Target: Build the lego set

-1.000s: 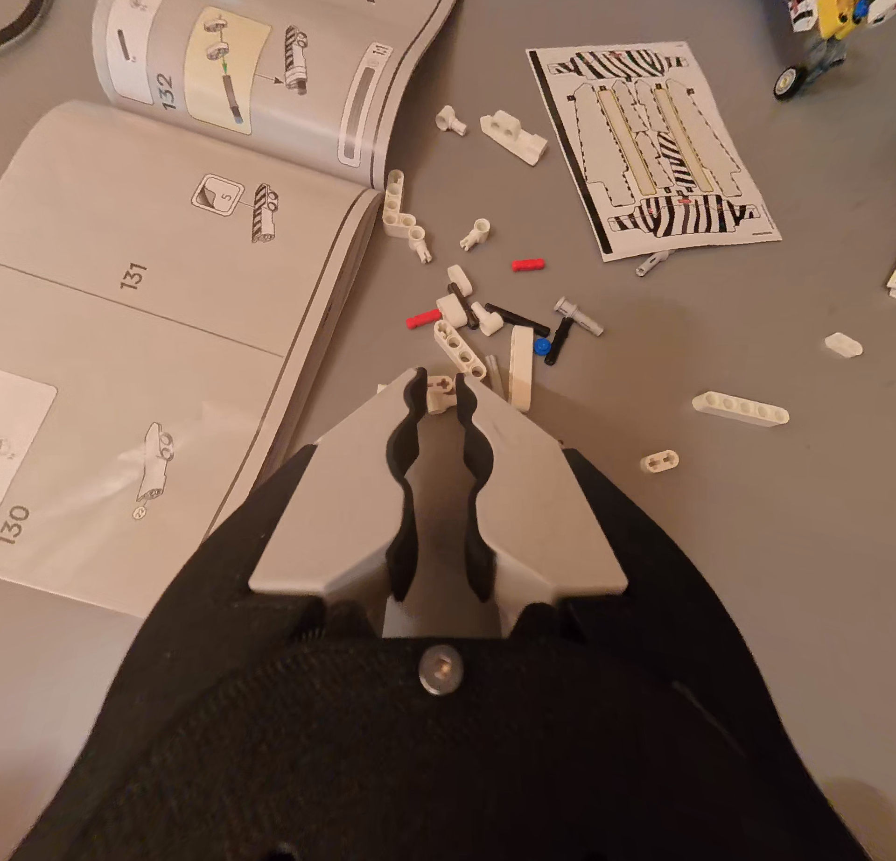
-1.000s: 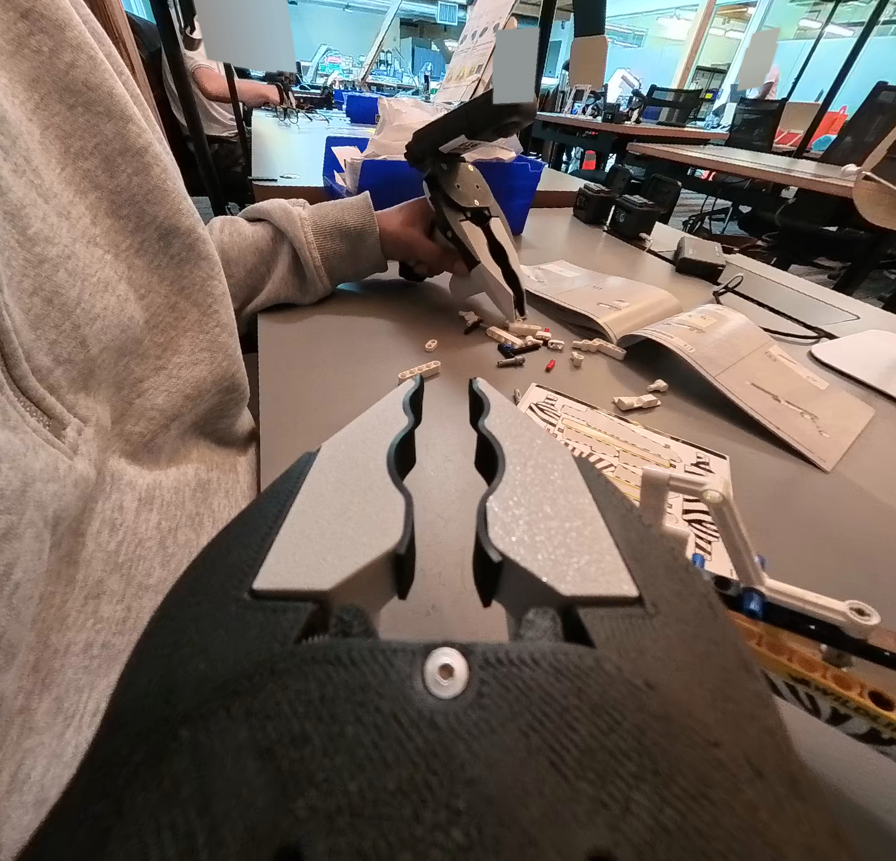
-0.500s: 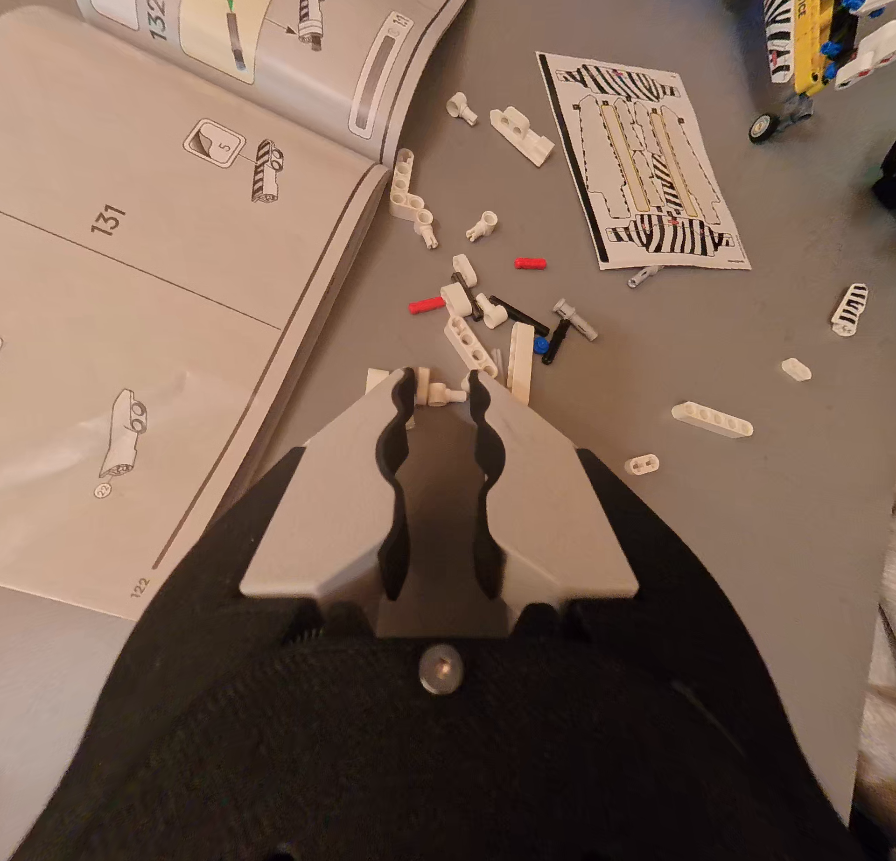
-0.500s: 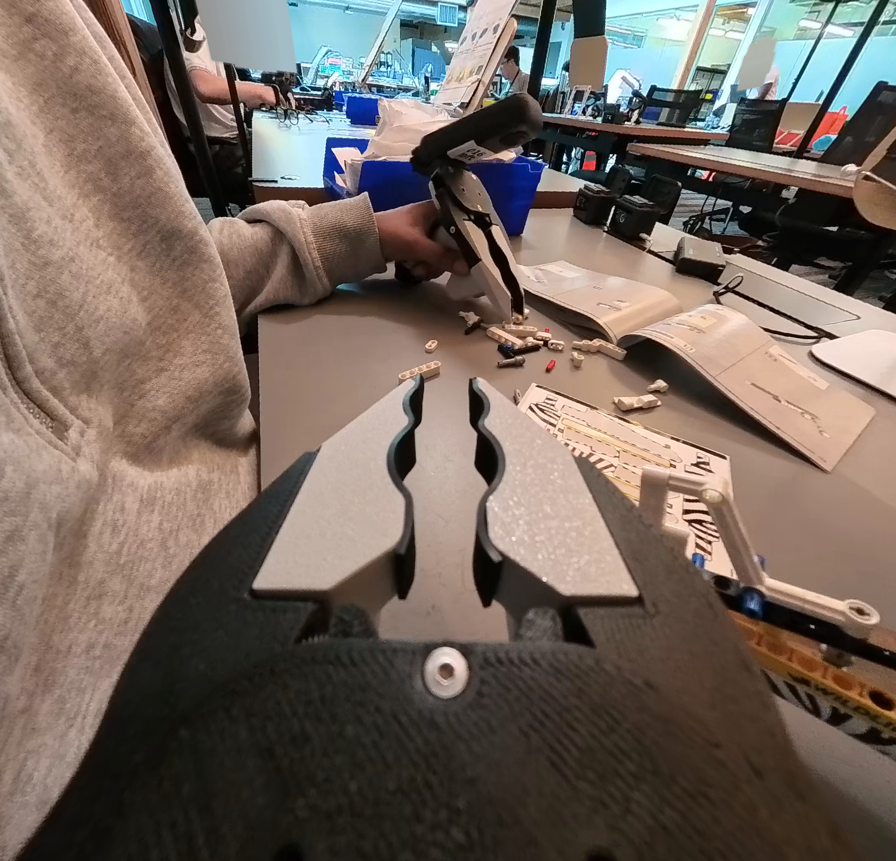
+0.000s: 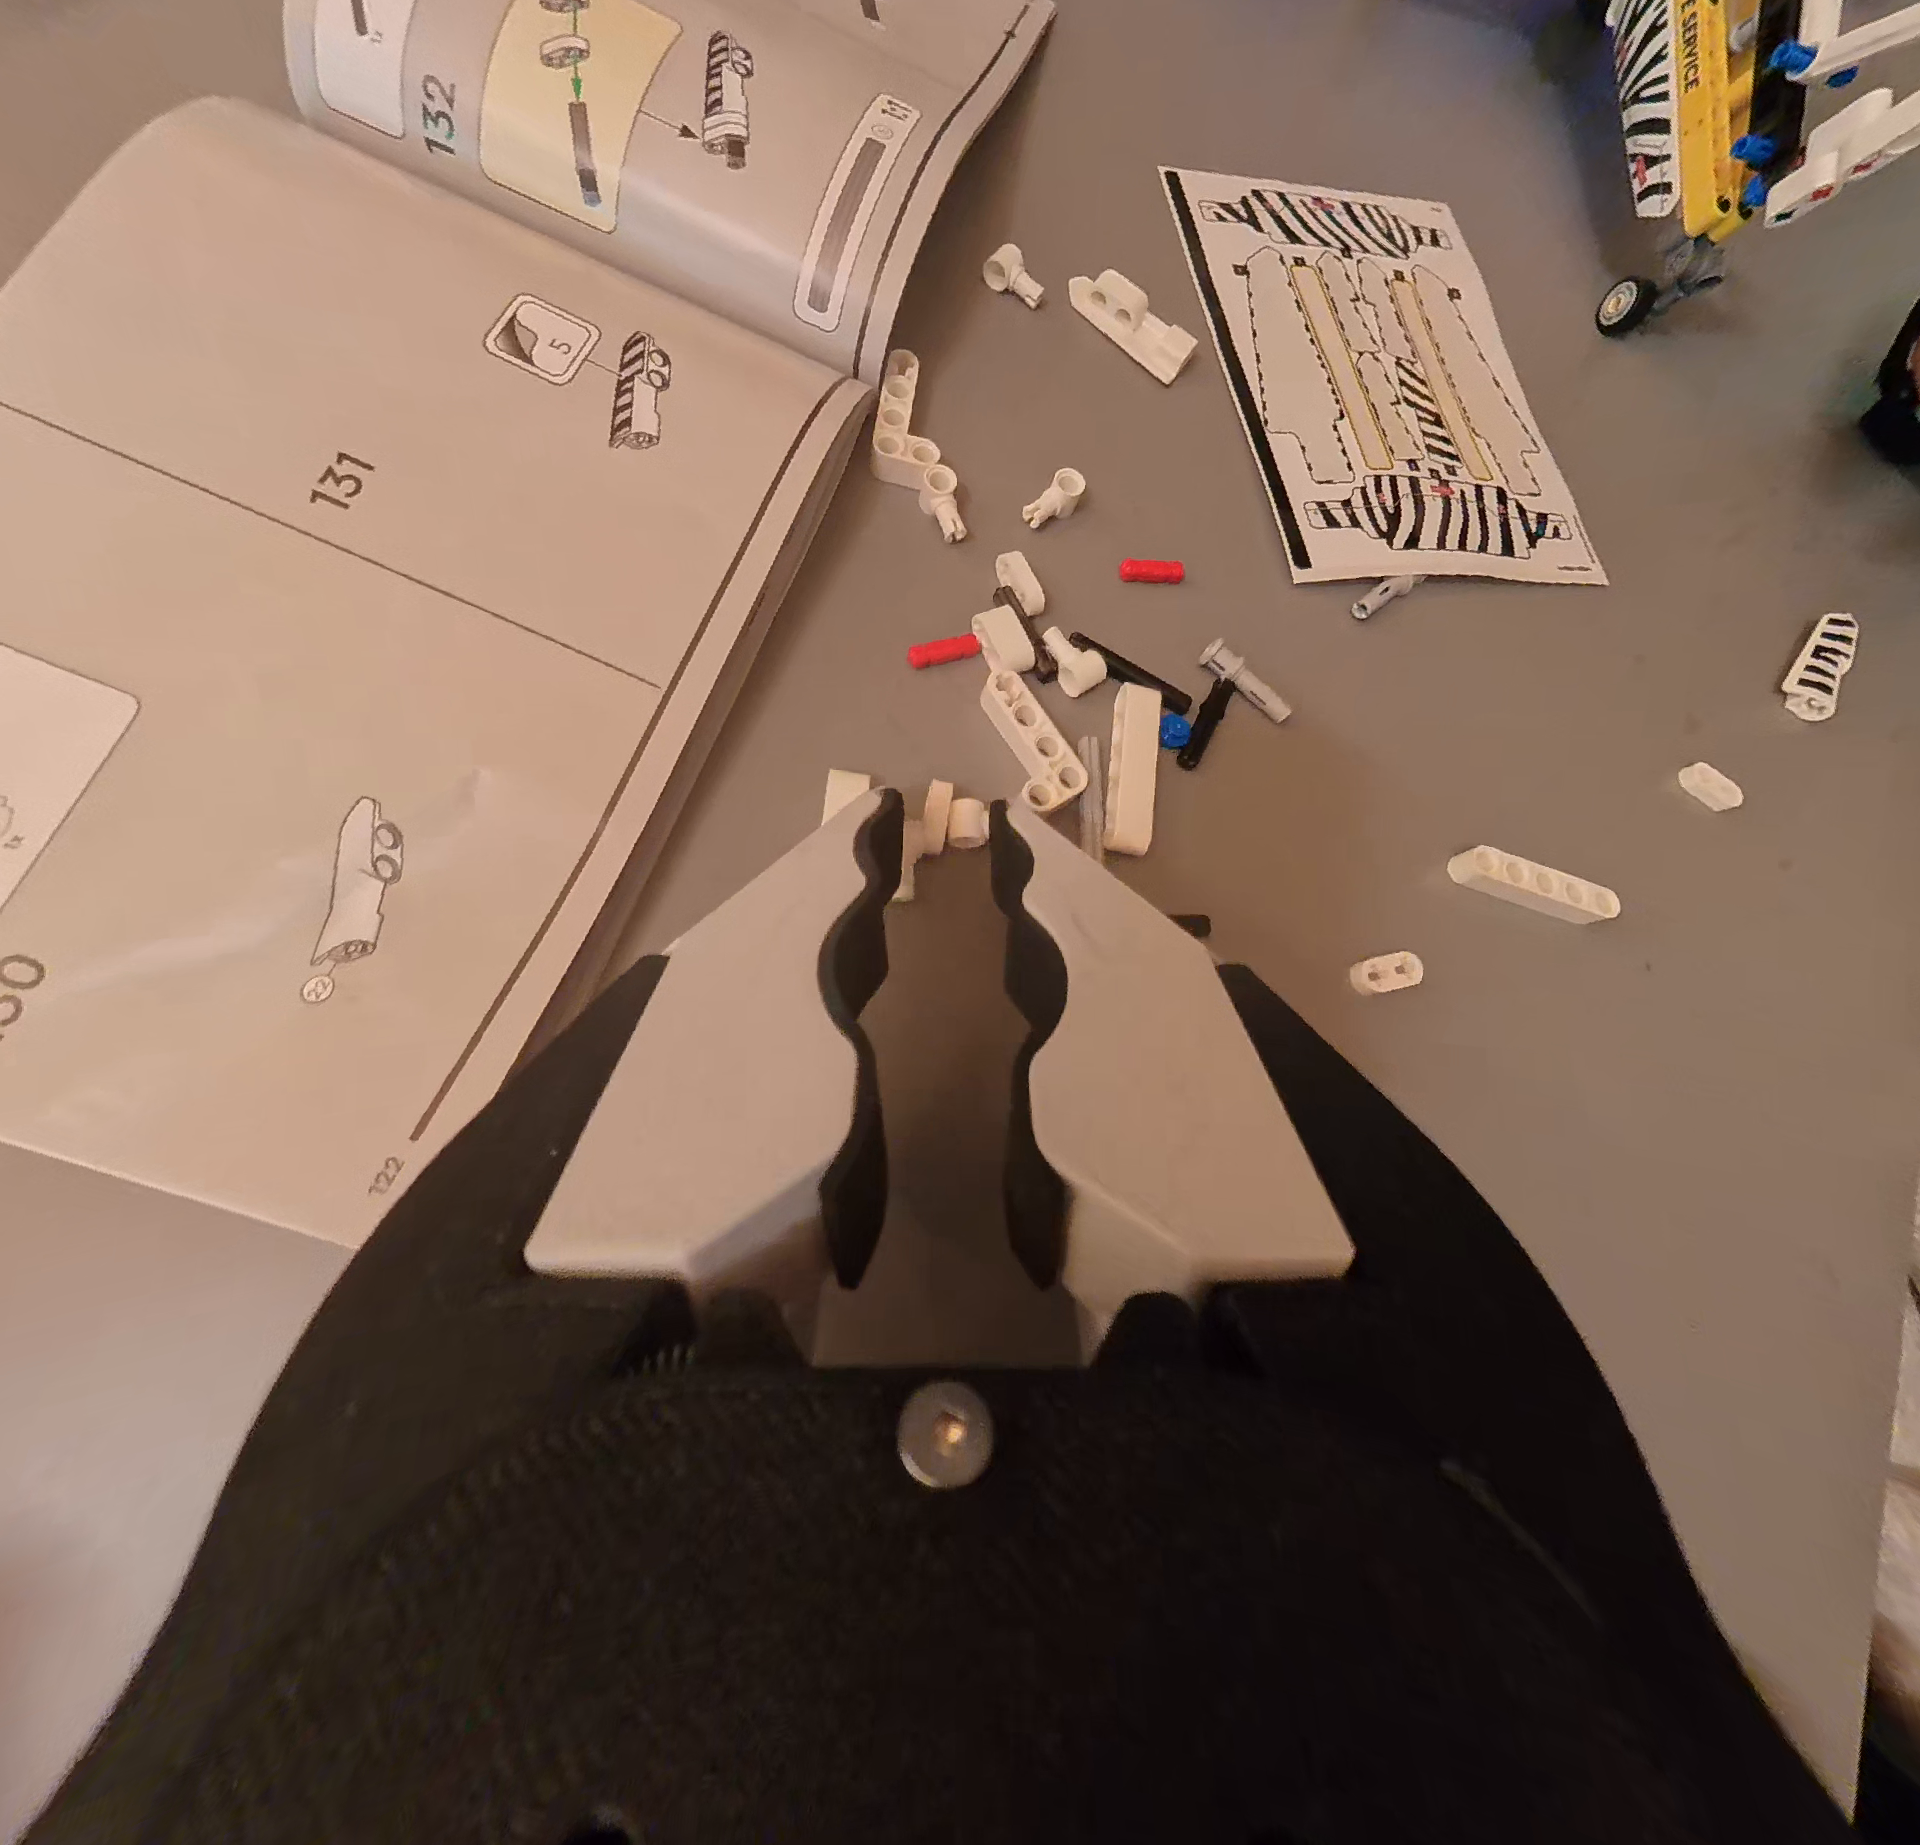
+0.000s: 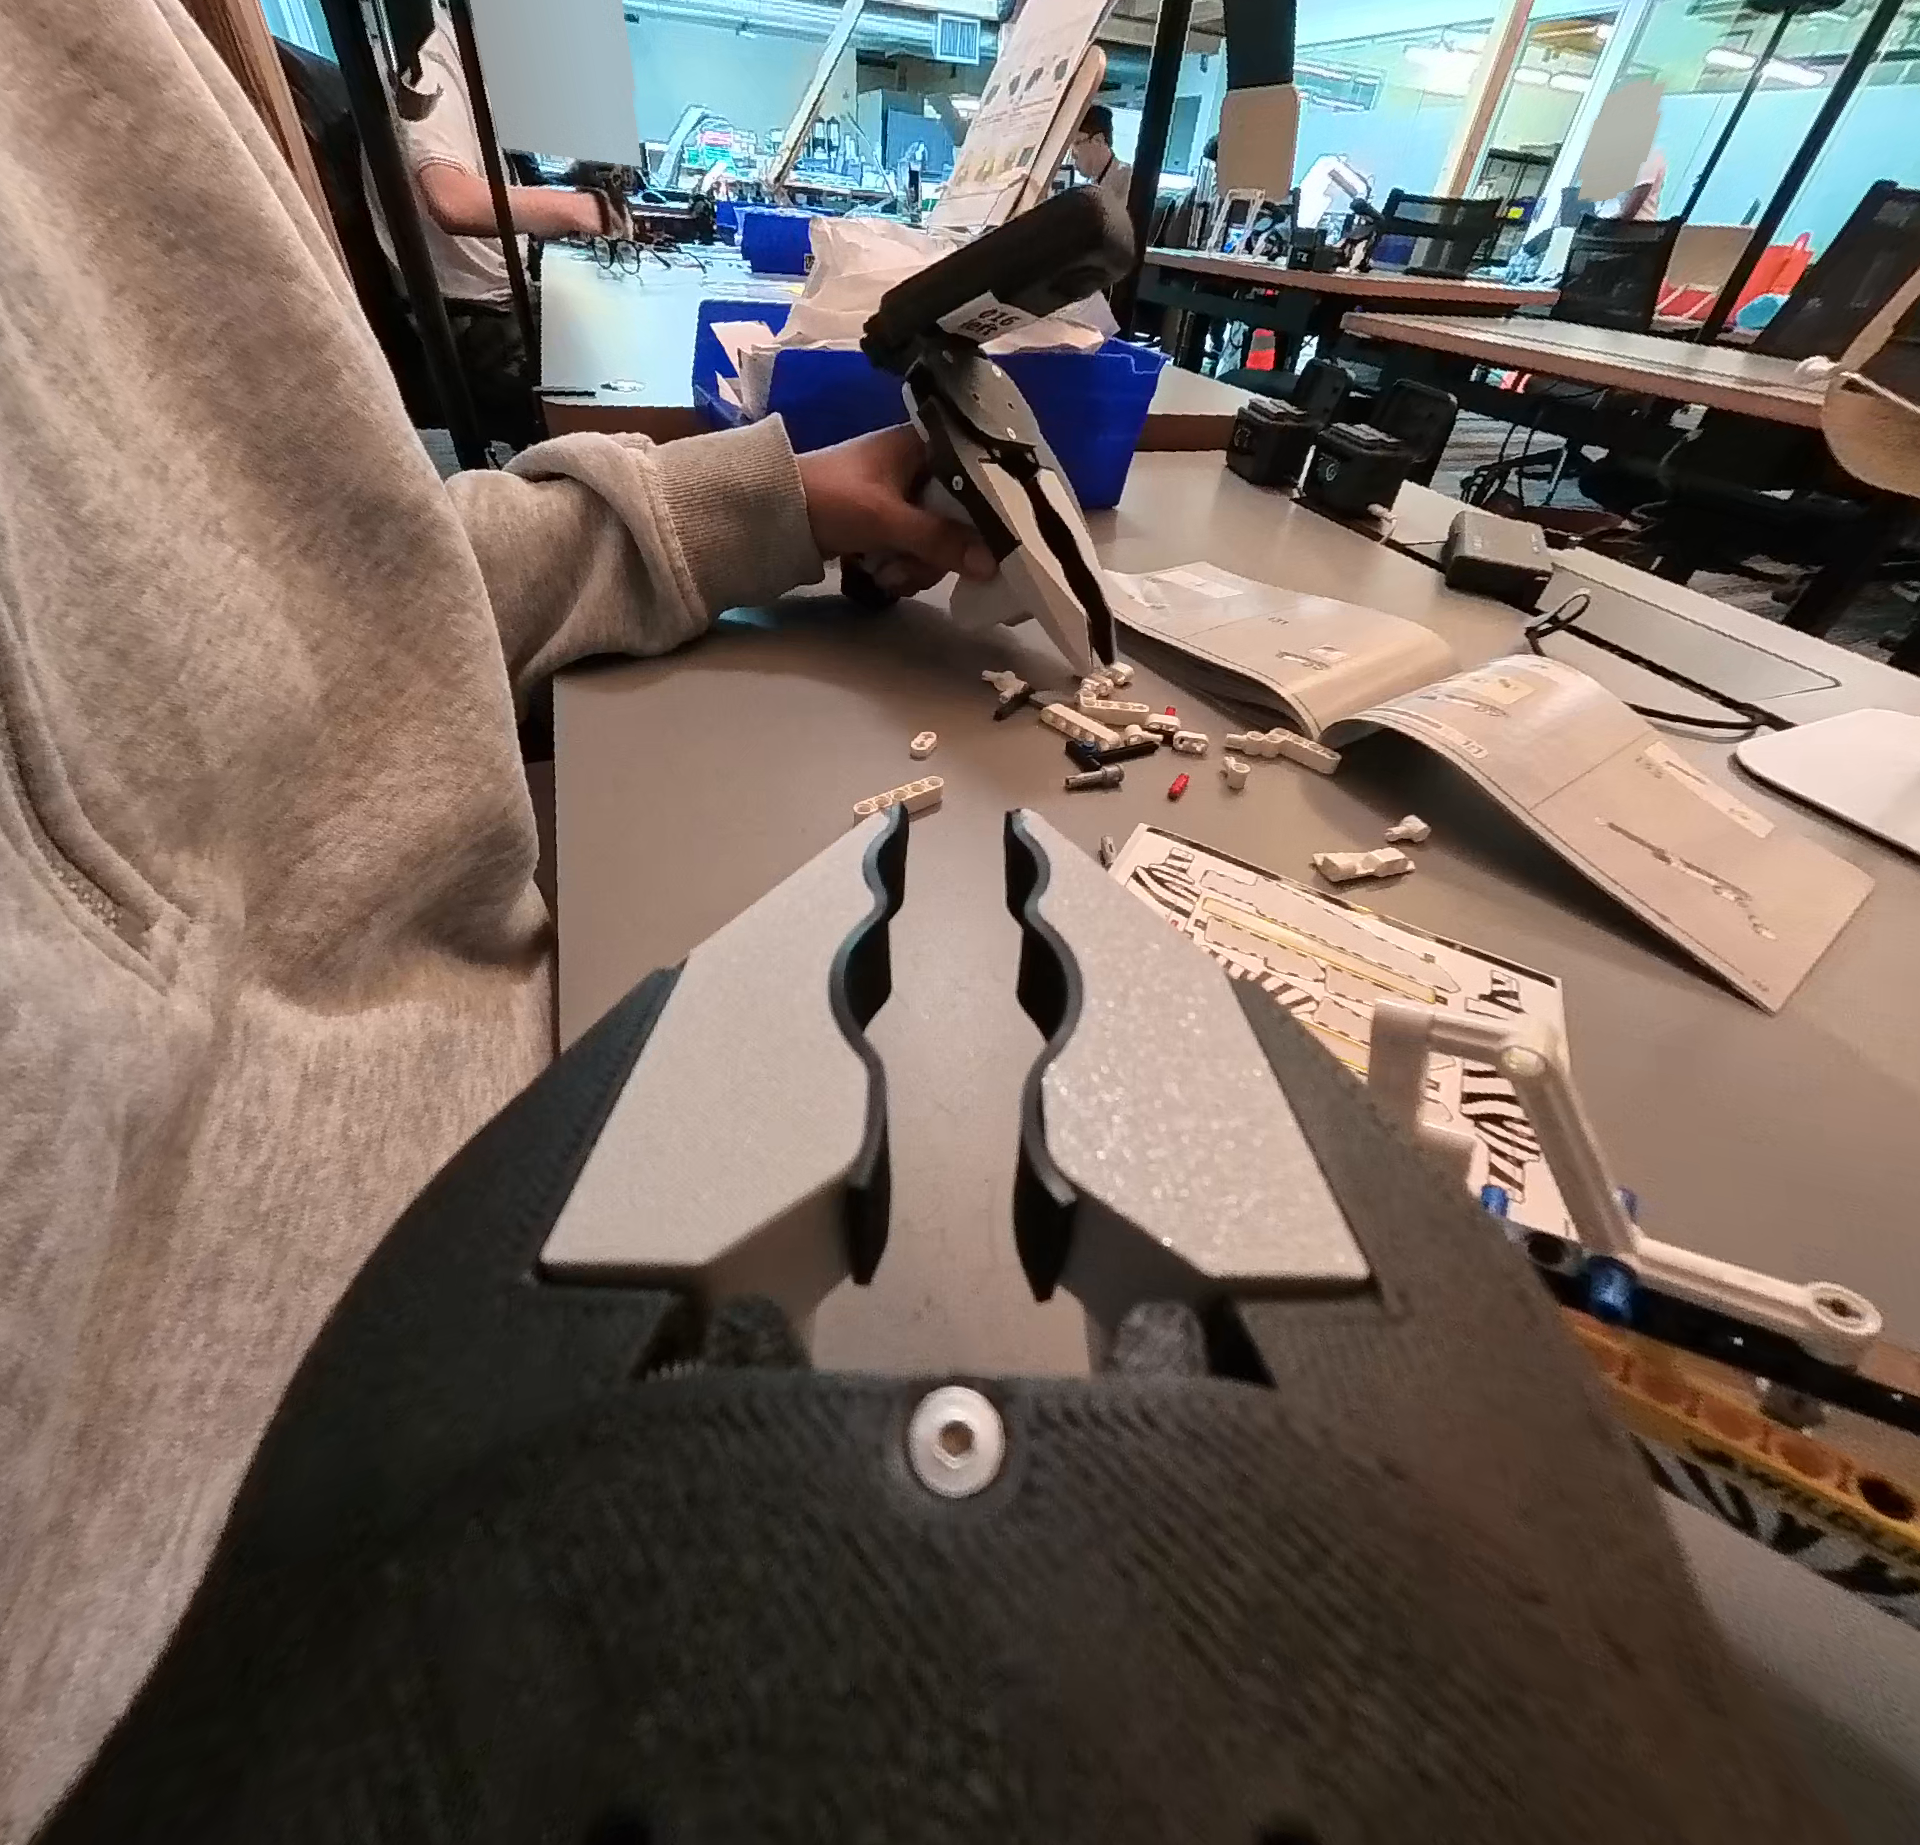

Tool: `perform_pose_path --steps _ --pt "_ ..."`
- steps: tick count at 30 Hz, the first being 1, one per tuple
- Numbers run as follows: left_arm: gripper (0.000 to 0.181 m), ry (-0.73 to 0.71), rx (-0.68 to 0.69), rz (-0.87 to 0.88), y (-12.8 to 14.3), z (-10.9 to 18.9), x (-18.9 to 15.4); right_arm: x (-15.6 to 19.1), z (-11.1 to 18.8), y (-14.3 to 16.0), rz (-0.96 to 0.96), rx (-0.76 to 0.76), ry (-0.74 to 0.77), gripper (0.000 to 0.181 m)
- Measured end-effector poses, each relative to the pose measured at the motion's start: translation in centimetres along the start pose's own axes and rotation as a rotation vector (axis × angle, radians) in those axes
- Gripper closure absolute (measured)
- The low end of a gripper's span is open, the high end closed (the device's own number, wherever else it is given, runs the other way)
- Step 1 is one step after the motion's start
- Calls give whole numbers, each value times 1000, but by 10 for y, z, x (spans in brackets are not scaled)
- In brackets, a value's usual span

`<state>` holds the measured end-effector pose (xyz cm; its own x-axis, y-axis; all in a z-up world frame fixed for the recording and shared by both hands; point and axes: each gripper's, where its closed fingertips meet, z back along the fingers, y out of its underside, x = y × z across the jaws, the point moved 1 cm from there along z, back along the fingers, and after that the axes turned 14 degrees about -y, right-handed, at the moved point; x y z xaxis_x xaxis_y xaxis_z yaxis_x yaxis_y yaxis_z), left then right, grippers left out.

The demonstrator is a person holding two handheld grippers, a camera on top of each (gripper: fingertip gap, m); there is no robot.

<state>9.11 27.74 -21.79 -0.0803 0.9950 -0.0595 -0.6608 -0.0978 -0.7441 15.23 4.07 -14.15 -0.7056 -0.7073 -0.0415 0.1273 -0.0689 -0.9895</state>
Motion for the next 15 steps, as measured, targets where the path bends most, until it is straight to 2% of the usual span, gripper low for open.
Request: perform_pose_path --steps 15 --pt "176 7 23 1 4 0 0 0 0 0 -2 -1 0 164"
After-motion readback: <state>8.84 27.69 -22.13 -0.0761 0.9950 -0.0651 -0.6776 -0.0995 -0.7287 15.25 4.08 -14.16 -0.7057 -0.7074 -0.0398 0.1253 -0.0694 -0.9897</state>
